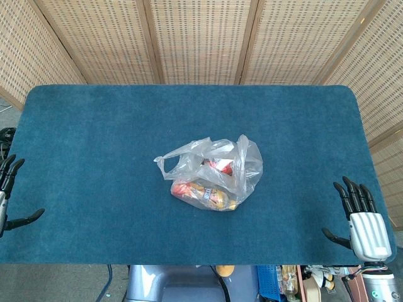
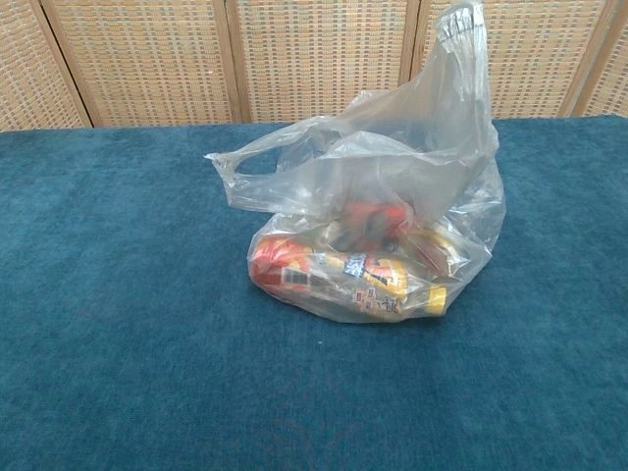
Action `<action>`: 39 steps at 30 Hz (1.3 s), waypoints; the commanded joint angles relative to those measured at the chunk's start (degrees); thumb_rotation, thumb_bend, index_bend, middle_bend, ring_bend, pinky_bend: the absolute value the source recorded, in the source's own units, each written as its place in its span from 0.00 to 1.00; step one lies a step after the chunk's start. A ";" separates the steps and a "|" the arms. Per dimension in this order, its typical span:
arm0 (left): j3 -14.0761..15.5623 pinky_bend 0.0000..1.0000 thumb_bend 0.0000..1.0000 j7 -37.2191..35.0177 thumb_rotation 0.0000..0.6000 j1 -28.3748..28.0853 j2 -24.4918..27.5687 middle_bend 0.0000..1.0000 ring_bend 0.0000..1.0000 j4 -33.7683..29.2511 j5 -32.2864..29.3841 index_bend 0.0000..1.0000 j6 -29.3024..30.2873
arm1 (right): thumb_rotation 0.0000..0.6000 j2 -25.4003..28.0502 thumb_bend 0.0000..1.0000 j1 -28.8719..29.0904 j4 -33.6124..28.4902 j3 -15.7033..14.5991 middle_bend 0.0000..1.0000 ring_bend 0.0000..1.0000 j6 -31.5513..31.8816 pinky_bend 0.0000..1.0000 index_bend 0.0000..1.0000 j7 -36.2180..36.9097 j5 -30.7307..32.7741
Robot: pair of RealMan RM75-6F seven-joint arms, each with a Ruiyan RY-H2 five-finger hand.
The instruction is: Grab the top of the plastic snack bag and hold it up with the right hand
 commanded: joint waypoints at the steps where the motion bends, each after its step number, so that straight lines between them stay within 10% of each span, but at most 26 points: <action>1: -0.05 0.00 0.04 -0.08 1.00 0.03 0.01 0.00 0.00 0.03 -0.02 0.00 -0.06 | 1.00 0.16 0.00 0.10 -0.07 -0.09 0.00 0.00 -0.09 0.00 0.05 0.12 -0.09; 11: -0.10 0.00 0.04 -0.74 1.00 0.27 0.17 0.00 0.00 0.09 0.36 0.00 0.01 | 1.00 0.55 0.00 1.16 -0.57 -1.09 0.00 0.00 -2.54 0.00 0.05 4.09 -0.86; 23: -0.98 0.00 0.04 -1.52 1.00 0.38 0.24 0.00 0.00 0.31 -1.01 0.00 0.00 | 1.00 1.67 0.00 13.49 4.50 -0.02 0.12 0.00 -10.26 0.00 0.12 34.48 -11.23; 39: -1.99 0.00 0.04 -2.77 1.00 0.32 0.44 0.00 0.00 0.68 -2.73 0.00 -0.43 | 1.00 2.31 0.00 26.68 0.73 3.86 0.13 0.00 -26.73 0.00 0.14 43.07 -5.04</action>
